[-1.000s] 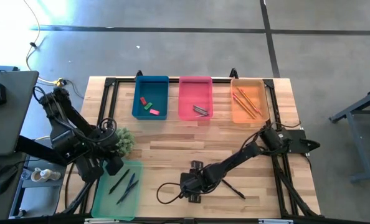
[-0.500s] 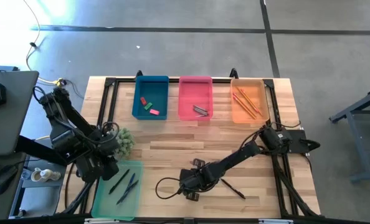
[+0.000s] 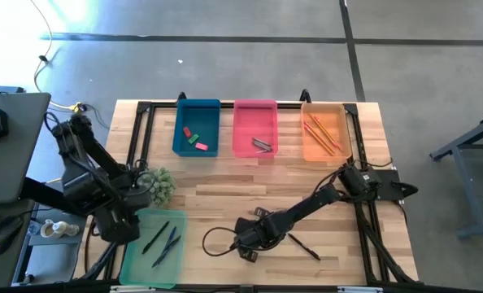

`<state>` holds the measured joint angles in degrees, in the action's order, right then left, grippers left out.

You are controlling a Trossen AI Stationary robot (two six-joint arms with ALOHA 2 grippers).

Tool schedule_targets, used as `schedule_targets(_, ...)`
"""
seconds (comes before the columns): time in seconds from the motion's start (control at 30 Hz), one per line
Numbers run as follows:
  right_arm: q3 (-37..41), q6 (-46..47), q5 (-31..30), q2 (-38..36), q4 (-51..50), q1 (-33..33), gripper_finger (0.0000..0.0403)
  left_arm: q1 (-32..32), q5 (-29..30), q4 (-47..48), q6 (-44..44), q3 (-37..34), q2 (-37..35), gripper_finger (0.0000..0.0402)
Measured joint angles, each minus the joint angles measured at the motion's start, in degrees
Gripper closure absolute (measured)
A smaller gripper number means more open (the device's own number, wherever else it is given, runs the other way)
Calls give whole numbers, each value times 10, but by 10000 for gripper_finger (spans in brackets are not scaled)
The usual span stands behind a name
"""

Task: Sort crayons/erasers/pens/pencils in bins
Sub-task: Put the light green eraser into the blue bin

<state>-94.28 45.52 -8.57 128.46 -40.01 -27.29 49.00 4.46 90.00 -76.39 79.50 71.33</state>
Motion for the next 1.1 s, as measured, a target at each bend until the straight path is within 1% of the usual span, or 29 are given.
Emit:
schedule_targets(0.1, 1, 11, 1, 0, 4, 0, 336, 20, 31, 0, -13, 0, 0, 234)
schedule_targets(0.33, 1, 47, 0, 0, 8, -1, 336, 55, 154, -5, -65, 0, 0, 234)
schedule_targets(0.43, -15, 50, -3, 2, -4, -3, 336, 64, 183, -14, -75, 0, 0, 234)
schedule_targets(0.57, -41, 47, -17, 6, -29, -4, 336, 71, 189, -17, -76, 0, 0, 234)
schedule_targets(0.67, -53, 48, -19, 6, -33, -4, 336, 76, 182, -40, -76, -20, -1, 234)
schedule_targets(0.77, -59, 55, -21, 5, -45, -4, 336, 86, 135, -71, -76, -56, -5, 234)
schedule_targets(0.83, -59, 60, -22, 5, -41, -5, 336, 91, 116, -94, -76, -85, -9, 234)
schedule_targets(0.97, -60, 76, -19, 5, -32, -9, 336, 88, 112, -137, -80, -138, -22, 234)
schedule_targets(1.1, -62, 83, -19, 4, -14, -11, 336, 66, 120, -193, -81, -181, -37, 234)
